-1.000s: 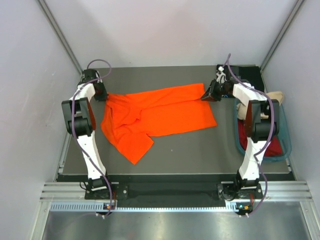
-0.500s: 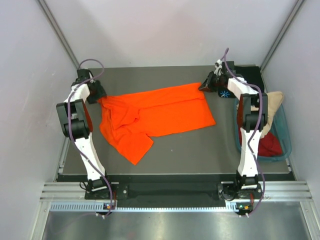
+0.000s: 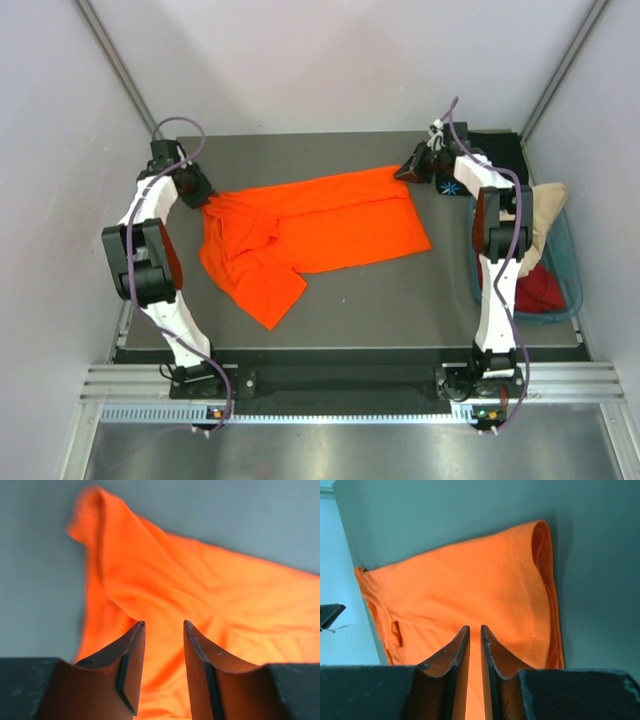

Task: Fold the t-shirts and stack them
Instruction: Fold the tshirt

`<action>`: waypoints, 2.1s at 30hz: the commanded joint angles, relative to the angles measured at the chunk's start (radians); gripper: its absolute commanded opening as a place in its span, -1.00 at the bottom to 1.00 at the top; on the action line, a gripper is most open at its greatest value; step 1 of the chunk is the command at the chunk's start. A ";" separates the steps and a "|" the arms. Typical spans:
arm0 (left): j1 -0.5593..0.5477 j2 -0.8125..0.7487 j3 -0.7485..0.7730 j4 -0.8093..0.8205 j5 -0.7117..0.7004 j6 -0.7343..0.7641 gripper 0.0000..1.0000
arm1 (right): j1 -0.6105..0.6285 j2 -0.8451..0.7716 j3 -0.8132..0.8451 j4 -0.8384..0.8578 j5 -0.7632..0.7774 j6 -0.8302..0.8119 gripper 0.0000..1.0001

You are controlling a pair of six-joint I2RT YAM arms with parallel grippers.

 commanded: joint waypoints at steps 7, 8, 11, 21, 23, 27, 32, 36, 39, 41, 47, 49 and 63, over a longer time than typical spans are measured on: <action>-0.032 0.084 -0.070 -0.055 -0.044 -0.083 -0.38 | -0.003 -0.043 -0.137 0.028 -0.012 -0.052 -0.71; -0.030 0.100 -0.059 -0.072 -0.074 -0.055 -0.38 | -0.007 -0.041 -0.146 0.030 -0.007 -0.057 -0.71; -0.030 0.152 -0.031 -0.119 -0.134 0.008 -0.40 | -0.015 -0.026 -0.157 0.007 0.014 -0.085 -0.72; -0.104 -0.151 -0.027 -0.196 -0.310 0.060 0.34 | -0.012 -0.126 -0.091 -0.165 0.118 -0.172 -0.66; -0.159 -0.216 -0.063 -0.218 -0.338 0.054 0.41 | -0.004 -0.188 -0.106 -0.185 0.131 -0.181 -0.61; -0.275 -0.415 -0.207 -0.248 -0.341 -0.003 0.42 | 0.011 -0.297 -0.177 -0.240 0.167 -0.204 -0.53; -0.486 -0.601 -0.411 -0.334 -0.370 -0.128 0.33 | 0.034 -0.443 -0.293 -0.245 0.171 -0.227 -0.44; -0.535 -0.750 -0.540 -0.366 -0.320 -0.214 0.24 | 0.069 -0.535 -0.417 -0.242 0.195 -0.282 -0.36; -0.535 -0.849 -0.632 -0.390 -0.309 -0.294 0.25 | 0.086 -0.603 -0.534 -0.213 0.184 -0.289 -0.35; -0.533 -0.915 -0.674 -0.361 -0.292 -0.369 0.25 | 0.085 -0.618 -0.610 -0.201 0.174 -0.293 -0.35; -0.523 -0.985 -0.748 -0.405 -0.323 -0.521 0.21 | 0.085 -0.684 -0.730 -0.211 0.209 -0.348 -0.33; -0.495 -0.992 -0.766 -0.445 -0.335 -0.549 0.19 | 0.077 -0.699 -0.750 -0.217 0.224 -0.356 -0.32; -0.371 -0.946 -0.873 -0.425 -0.306 -0.589 0.32 | 0.059 -0.815 -0.813 -0.263 0.221 -0.364 -0.31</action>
